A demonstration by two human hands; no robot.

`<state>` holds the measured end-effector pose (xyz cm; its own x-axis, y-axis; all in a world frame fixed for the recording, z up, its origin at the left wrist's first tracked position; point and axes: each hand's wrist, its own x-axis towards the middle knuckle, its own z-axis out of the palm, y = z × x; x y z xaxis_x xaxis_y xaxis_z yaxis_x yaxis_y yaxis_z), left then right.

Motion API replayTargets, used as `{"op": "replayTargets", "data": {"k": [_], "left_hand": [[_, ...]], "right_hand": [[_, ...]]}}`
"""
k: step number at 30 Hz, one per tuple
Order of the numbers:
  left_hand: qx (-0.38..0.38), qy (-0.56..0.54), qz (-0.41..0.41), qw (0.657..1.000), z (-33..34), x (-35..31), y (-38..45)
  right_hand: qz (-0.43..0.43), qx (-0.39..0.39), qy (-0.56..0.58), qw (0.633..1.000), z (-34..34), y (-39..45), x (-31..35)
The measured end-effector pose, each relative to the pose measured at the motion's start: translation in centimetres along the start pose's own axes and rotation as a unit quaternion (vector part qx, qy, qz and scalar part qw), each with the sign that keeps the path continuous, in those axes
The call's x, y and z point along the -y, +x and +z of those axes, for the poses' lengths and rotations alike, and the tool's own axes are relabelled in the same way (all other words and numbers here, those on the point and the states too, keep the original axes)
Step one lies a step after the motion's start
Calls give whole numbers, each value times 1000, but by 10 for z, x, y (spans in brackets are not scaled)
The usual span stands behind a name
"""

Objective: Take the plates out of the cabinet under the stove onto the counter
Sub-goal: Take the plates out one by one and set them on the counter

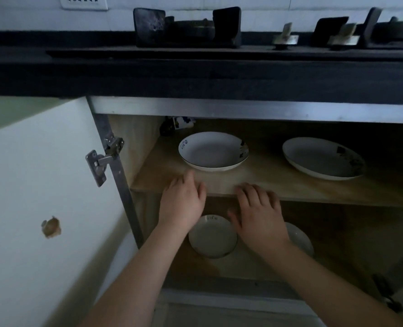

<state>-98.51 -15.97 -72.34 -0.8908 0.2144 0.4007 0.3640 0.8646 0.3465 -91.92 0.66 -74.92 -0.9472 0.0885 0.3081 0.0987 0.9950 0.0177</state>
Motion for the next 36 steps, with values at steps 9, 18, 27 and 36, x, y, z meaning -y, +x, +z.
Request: {"op": "replayTargets", "data": {"k": [9,18,27,36], "left_hand": [[98,-580,-371,719,-20,-5,65],[121,-630,-385,663,-8,-4,81],[139,-571,-389,710,-12,-11,71],[154,-495,-380,766,-18,-4,21]], "right_hand": [[70,20,84,994,-16,16,17],[141,45,345,927,-27,11,7],[296,28,535,791,-55,20,-15],[395,72,690,603,-71,20,-38]]}}
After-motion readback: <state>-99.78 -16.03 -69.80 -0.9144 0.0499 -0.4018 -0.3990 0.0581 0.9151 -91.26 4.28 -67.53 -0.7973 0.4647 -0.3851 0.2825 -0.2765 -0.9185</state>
